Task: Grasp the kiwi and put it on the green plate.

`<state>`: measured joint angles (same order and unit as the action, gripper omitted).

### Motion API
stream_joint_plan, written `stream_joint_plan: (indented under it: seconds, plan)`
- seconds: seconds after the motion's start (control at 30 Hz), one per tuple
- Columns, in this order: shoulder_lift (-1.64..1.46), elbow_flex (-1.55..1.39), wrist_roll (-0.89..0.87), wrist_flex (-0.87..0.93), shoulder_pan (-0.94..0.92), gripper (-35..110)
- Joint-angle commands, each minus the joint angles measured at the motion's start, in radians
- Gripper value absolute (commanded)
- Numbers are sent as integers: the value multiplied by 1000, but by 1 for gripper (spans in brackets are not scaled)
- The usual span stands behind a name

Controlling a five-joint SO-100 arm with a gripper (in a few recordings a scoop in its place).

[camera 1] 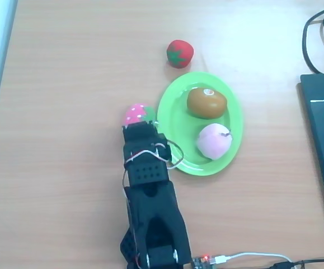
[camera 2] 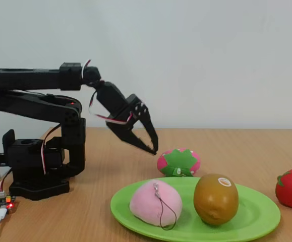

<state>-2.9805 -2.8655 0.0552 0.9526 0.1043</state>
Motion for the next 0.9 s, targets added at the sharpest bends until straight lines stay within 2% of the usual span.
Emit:
stream_joint_plan:
  seconds: [0.0, 0.47, 0.87]
  plan:
    - [-78, -64, 15, -6, 11, -8]
    - [-259, -256, 48, 114, -57, -8]
    - [-314, -238, 66, 284, -126, -8]
